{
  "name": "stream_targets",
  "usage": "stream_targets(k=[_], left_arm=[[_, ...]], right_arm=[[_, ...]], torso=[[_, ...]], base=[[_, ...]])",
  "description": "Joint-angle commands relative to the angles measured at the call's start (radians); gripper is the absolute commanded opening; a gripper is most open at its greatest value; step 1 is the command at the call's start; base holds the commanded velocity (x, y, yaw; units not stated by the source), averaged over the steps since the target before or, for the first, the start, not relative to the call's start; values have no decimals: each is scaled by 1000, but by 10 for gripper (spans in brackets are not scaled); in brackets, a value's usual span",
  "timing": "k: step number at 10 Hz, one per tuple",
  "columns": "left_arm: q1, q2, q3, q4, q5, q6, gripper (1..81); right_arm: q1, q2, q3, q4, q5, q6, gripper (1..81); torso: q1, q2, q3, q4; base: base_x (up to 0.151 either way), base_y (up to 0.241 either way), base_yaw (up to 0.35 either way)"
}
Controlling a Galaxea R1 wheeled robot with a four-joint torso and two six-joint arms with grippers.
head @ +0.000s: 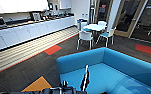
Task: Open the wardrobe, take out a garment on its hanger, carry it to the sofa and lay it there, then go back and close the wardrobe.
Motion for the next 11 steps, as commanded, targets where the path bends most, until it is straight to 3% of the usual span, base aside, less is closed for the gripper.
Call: stream_targets(k=[1, 11], left_arm=[[-124, -12, 66, 20, -54, 11, 10], [-124, -13, 54, 18, -51, 1, 10]], right_arm=[[-2, -5, 5, -16, -51, -3, 811], [-2, -2, 4, -18, -53, -4, 811]], torso=[[0, 0, 0, 0], [0, 0, 0, 0]], base=[[0, 0, -312], [0, 0, -316]])
